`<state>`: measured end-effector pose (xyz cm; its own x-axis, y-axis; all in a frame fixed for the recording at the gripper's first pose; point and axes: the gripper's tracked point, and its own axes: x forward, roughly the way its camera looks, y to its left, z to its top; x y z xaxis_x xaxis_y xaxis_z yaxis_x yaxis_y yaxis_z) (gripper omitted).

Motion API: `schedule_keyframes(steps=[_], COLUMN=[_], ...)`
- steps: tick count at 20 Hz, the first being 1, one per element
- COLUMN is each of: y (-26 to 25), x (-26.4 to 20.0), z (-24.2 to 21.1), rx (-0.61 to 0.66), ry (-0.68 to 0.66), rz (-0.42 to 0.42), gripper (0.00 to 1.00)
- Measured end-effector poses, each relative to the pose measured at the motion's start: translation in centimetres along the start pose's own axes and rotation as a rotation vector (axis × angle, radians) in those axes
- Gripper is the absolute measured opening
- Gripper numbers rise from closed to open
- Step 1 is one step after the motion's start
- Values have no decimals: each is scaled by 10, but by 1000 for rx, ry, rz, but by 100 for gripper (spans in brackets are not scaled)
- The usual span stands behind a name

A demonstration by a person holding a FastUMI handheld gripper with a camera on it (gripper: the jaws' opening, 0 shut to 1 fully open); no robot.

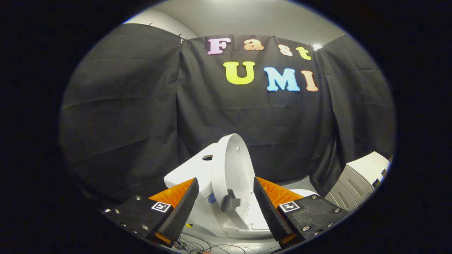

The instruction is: Open the toilet lid.

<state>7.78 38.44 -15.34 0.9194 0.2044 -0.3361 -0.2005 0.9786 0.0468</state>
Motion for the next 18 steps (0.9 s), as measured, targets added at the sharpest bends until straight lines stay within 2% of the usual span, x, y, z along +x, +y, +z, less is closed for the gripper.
schedule_keyframes(steps=[8, 14, 18], y=[-125, -221, -281], x=[-36, -50, -60], z=[72, 84, 82], rx=[2, 20, -76], ry=[-181, -235, -237], rz=[-38, -53, -79], gripper=[95, 95, 95])
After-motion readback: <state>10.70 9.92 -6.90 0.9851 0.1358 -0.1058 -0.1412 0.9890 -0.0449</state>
